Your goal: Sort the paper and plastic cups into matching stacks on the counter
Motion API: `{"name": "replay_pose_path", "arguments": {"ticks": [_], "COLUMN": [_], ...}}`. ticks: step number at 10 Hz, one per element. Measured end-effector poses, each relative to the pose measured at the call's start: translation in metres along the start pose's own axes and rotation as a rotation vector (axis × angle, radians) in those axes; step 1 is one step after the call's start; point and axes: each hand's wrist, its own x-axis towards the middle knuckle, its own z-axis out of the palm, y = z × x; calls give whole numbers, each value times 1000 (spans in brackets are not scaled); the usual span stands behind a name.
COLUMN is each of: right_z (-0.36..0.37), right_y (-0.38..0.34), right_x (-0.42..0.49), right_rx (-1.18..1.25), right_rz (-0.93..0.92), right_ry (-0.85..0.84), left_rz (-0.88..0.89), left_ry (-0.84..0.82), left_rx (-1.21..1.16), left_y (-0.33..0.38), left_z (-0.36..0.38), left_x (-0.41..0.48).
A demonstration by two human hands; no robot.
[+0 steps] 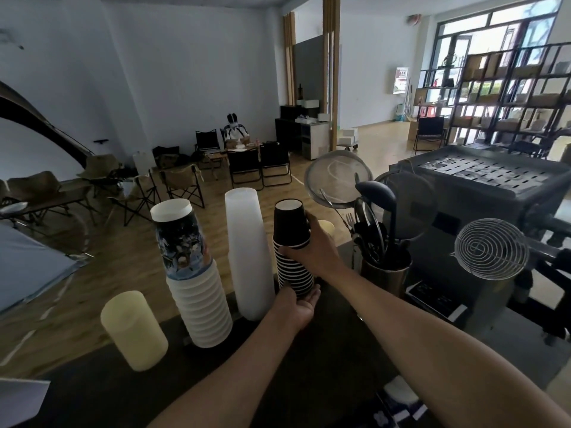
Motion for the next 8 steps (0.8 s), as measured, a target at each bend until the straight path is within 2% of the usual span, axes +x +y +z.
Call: {"name": "replay_pose_path", "arguments": {"ticks": [3,5,6,7,8], "right_z": [-7,-16,-25,-35,-44], "right_y": [-5,-15,-22,-25,-27], "right_x": [-8,-28,-50,-75,-93], "right_rx": [6,-95,-193,-338,-428], "right_rz": [58,116,32,-62,-108], "right_ry": [-2,58,124,147,163], "left_rz": [-54,-23,110,501,1009], "left_ry": [-81,-132,-133,-112,-61], "left_rx": [151,277,564,1139,1678], "left_y": [3,6,9,10,21], "left_z": [-5,-17,-27,-43,-63], "left_x": [-32,-51,-60,-70,-81]}}
